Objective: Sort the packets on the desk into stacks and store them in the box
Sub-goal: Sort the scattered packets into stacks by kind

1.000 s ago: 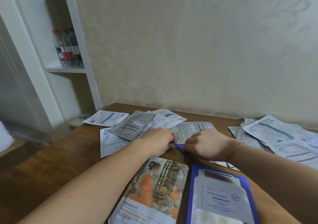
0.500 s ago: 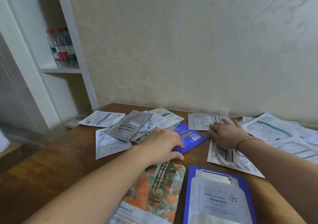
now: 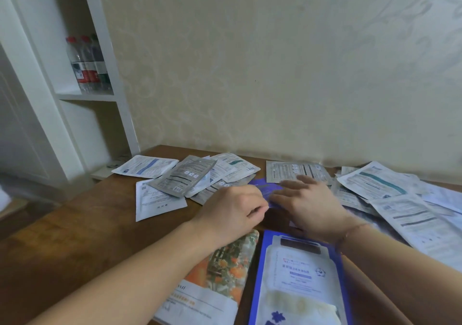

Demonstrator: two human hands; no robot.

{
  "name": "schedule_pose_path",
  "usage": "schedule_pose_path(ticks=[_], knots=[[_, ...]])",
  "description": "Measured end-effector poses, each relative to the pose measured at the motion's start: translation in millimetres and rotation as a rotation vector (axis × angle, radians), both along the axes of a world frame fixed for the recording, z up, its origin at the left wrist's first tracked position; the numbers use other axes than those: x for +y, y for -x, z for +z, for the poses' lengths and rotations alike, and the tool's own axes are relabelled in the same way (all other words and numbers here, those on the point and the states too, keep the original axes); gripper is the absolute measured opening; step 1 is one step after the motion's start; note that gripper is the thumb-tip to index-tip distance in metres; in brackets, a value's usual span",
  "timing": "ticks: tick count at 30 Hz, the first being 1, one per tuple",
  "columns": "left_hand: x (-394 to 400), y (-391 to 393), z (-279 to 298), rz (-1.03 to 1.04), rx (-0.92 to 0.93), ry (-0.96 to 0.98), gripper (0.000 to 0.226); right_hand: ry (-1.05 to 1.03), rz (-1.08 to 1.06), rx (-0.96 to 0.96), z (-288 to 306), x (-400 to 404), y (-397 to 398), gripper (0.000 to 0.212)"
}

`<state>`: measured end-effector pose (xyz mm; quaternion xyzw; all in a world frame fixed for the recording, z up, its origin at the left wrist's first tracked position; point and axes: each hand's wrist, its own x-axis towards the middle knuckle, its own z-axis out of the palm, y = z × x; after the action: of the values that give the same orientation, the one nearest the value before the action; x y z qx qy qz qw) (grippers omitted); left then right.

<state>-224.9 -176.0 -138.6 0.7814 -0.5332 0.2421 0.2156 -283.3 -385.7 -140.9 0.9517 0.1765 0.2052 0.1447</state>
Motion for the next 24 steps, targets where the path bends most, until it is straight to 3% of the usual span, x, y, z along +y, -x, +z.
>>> schedule_pose_path(ticks=[3,5,7,10,12,16,19,21,24], knots=[[8.0,20.6,5.0,0.089,0.226,0.04,0.019,-0.065,-0.001,0.02,-5.2,2.4,9.1,0.026],[16.1,44.2,11.9,0.158,0.5,0.204,0.026,-0.111,0.022,-0.031,-6.1,-3.3,21.3,0.04],[21.9,76.8,23.9,0.107,0.953,0.447,0.021,-0.146,0.078,-0.152,-1.9,-8.5,41.2,0.048],[19.6,120.9,36.8,-0.054,1.814,0.714,0.041,-0.097,0.171,-0.406,9.1,-6.8,87.0,0.027],[12.6,138.1,39.0,-0.091,2.141,0.773,0.057,-0.082,0.162,-0.495,17.9,-0.6,119.2,0.035],[-3.8,148.4,37.9,-0.023,2.153,0.918,0.052,-0.06,0.076,-0.536,25.8,-0.8,164.1,0.038],[-13.7,155.2,39.7,-0.162,2.2,0.837,0.056,-0.001,0.086,-0.58,24.3,4.7,192.9,0.043],[-19.5,164.3,40.6,-0.191,2.183,0.783,0.041,0.045,0.085,-0.548,17.9,13.1,208.8,0.046],[-24.1,172.0,32.6,-0.174,2.154,0.732,0.035,0.024,0.056,-0.43,9.6,12.9,234.9,0.032]])
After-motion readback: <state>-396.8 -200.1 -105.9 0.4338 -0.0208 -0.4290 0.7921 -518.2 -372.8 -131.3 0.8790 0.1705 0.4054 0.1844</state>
